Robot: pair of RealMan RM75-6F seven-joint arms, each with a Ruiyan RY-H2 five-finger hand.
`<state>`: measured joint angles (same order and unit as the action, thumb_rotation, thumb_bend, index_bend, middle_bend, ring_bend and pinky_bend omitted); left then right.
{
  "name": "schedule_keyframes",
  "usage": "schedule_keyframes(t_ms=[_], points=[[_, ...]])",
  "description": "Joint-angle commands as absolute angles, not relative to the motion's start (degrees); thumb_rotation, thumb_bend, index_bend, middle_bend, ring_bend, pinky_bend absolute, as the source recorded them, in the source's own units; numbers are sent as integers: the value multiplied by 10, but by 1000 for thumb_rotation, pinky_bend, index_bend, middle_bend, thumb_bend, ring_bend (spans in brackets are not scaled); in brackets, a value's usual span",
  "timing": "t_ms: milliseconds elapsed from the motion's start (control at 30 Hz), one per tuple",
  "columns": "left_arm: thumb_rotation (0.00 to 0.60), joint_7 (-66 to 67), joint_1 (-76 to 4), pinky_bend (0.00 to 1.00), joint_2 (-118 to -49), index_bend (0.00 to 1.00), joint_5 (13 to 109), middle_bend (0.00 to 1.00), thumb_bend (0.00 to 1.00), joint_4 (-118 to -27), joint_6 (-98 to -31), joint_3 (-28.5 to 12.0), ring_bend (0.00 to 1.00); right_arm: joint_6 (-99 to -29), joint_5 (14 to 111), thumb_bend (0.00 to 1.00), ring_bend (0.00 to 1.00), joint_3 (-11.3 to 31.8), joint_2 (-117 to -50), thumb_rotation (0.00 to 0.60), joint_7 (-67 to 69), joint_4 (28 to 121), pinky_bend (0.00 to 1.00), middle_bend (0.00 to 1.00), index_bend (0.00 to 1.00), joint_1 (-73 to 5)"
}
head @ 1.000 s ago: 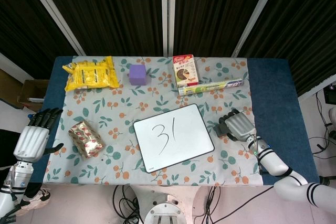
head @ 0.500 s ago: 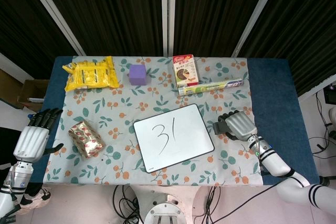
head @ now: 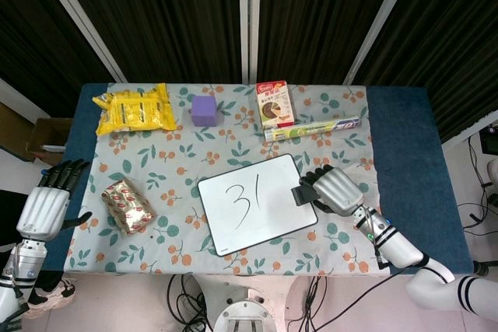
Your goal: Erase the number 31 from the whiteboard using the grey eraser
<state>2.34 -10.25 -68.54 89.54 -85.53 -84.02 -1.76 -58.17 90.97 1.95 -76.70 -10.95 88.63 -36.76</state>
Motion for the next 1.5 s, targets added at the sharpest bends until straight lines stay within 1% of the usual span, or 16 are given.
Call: schedule_keyframes(t_ms=[33, 200, 300, 767, 1167, 1500], points=[[600, 19, -100, 169, -684, 101, 896, 91, 51, -853, -844, -17, 87, -565, 926, 261, 498, 17, -803, 600, -162, 889, 556, 546, 622, -386], [600, 10, -94, 170, -677, 101, 894, 90, 51, -848, -852, -17, 87, -533, 915, 261, 498, 11, -849, 600, -199, 875, 556, 547, 624, -398], [600, 3, -91, 169, -674, 101, 891, 90, 51, -844, -854, -18, 87, -526, 914, 261, 498, 8, -868, 600, -212, 873, 556, 548, 625, -402], [600, -19, -88, 170, -675, 101, 889, 91, 51, -824, -855, -19, 87, -497, 906, 260, 498, 10, -926, 600, -270, 861, 556, 548, 626, -426], [600, -23, -86, 169, -672, 102, 891, 91, 51, -821, -858, -20, 87, -465, 859, 261, 497, 51, -978, 600, -305, 830, 557, 549, 628, -463], [600, -28, -85, 169, -671, 102, 890, 90, 50, -817, -858, -20, 87, -417, 781, 262, 497, 108, -1034, 600, -319, 763, 557, 550, 629, -518]])
